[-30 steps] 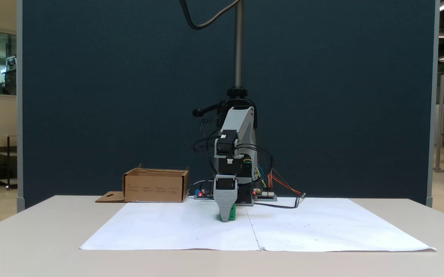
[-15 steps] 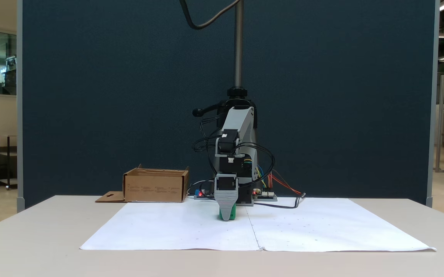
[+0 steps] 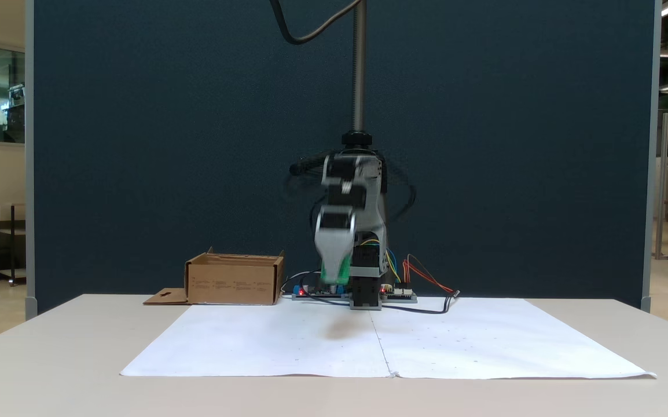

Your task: Grasp a green dice and put it in the bin.

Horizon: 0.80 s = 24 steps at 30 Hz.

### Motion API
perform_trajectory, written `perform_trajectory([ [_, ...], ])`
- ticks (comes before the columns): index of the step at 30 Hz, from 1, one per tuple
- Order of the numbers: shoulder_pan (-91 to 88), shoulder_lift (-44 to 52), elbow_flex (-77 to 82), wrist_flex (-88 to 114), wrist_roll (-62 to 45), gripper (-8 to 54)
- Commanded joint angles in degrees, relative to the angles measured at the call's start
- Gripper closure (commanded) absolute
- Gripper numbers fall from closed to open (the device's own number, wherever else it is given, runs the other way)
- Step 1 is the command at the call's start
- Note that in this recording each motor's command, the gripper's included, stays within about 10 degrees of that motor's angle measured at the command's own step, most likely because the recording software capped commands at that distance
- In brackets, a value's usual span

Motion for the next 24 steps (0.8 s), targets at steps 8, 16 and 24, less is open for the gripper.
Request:
perform_trajectory([
  [8, 4.66, 0.53, -7.65, 21.01, 4.31, 33.7],
  [16, 21.71, 0.18, -9.05, 16.61, 2.9, 33.7],
  [24, 40.52, 0.18, -9.84, 15.38, -1.23, 33.7],
])
